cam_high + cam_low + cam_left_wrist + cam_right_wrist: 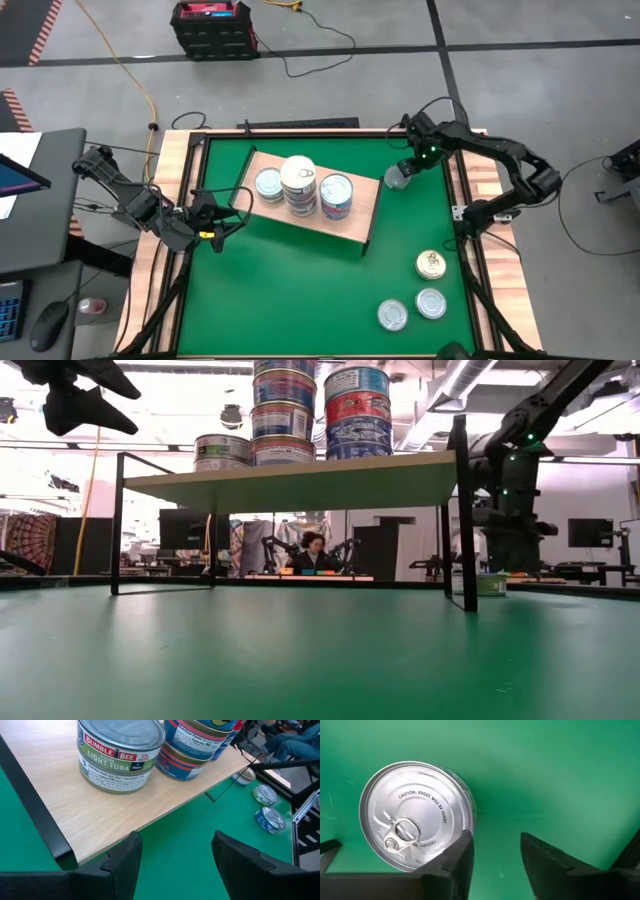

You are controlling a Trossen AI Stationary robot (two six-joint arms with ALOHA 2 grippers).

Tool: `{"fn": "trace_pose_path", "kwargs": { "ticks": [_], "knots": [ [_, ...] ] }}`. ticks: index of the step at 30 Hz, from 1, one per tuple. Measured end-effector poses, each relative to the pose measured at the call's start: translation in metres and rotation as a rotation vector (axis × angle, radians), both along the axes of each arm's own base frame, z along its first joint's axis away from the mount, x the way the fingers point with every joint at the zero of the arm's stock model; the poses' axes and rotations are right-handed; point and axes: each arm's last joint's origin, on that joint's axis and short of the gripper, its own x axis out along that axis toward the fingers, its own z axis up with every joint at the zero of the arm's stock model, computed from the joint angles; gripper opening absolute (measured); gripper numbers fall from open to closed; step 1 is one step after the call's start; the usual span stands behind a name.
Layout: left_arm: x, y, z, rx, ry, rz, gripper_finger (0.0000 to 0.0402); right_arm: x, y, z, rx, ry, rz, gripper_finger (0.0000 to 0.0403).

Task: Stack canned seafood by type on shelf
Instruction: Move the green tuna can to the middle right of the table

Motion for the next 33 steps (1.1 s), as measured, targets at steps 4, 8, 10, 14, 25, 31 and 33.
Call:
{"fn": "trace_pose_path", "kwargs": {
  "ticks": [4,8,10,14,25,31,33],
  "knots": [
    [0.0,0.0,0.0,0.004,-0.002,0.005,0.0231,-0.003,-0.002,-0.001,0.012,-0.025,0.007,0.0151],
    [0.0,0.0,0.0,0.011,-0.007,0.015,0.0231,0.0,-0.001,-0.001,0.001,-0.034,0.025,0.0129],
    [0.0,0.001,0.0,0.014,-0.01,0.021,0.0231,0.003,-0.002,0.0,-0.013,-0.044,0.034,0.0124],
    [0.0,0.001,0.0,0.018,-0.006,0.022,0.0231,0.004,-0.004,0.0,-0.036,-0.061,0.035,0.0122],
    [-0.001,0.002,0.0,0.032,-0.005,0.033,0.0231,-0.003,0.004,-0.018,-0.014,-0.048,0.012,0.0121],
    [-0.001,0.002,0.0,0.033,-0.006,0.033,0.0231,-0.005,0.003,-0.014,-0.024,0.007,-0.028,0.0111],
    [-0.001,0.002,0.0,0.033,-0.006,0.033,0.0231,-0.005,0.003,-0.013,-0.039,0.051,-0.023,0.0101]
  ]
}}
